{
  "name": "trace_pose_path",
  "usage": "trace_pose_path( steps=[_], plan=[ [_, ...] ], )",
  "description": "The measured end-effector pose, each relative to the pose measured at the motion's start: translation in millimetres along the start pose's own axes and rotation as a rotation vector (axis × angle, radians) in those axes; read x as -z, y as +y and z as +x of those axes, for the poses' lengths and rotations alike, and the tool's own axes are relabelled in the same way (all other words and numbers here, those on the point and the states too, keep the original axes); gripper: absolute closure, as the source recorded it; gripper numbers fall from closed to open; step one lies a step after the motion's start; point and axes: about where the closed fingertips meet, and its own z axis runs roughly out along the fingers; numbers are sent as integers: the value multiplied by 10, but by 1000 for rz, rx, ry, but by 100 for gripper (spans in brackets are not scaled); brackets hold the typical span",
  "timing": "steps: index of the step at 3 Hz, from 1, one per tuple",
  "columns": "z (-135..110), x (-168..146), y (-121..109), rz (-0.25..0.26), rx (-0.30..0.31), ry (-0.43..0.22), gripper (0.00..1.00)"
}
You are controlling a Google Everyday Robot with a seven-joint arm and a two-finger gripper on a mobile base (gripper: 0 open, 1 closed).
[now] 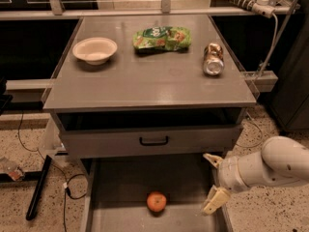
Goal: Pick orange from middle drawer and place on counter
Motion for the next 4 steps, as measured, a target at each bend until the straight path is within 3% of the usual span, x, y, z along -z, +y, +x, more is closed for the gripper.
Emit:
trace_pose_path(
  steps=[1, 2, 4],
  plan=[
    [257, -336, 143, -34, 26, -128, 0],
    [257, -338, 144, -34, 26, -128, 0],
    [385, -1049, 152, -4, 14, -166, 0]
  ],
)
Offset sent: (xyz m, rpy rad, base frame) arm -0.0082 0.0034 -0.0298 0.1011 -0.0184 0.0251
